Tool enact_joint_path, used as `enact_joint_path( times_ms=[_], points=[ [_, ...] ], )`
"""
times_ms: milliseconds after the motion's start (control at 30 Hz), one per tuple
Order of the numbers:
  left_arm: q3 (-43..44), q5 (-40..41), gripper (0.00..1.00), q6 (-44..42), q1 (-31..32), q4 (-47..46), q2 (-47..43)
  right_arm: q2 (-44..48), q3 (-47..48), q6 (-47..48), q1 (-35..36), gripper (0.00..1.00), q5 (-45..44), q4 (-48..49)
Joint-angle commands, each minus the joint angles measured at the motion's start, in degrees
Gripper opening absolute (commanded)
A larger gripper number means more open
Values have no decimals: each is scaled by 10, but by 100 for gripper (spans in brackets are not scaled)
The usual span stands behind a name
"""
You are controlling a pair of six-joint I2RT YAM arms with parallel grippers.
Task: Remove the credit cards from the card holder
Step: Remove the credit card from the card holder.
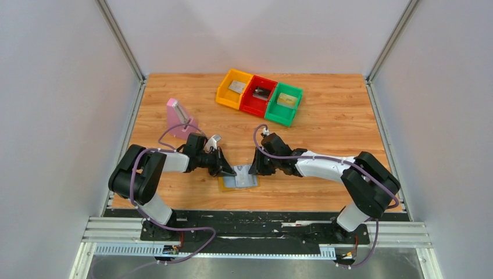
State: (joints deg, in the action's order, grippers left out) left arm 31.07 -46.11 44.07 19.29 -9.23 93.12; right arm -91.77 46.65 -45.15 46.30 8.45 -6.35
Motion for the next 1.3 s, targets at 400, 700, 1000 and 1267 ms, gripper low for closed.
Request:
enact_joint_path(
  times_ms=[400, 700, 1000, 1267],
  points=[
    [19, 24, 0, -2, 39, 4, 13, -63, 19, 17, 10, 22, 9, 22],
    [37, 73, 0, -34, 34, 88, -5, -54, -2, 8, 8, 20, -56, -20],
    [31, 77, 0, -35, 16, 116, -36, -51, -9, 4, 7, 20, -62, -24],
    [26, 58, 0, -34, 12, 106, -46, -41, -5, 9, 7, 20, -55, -24]
  ],
)
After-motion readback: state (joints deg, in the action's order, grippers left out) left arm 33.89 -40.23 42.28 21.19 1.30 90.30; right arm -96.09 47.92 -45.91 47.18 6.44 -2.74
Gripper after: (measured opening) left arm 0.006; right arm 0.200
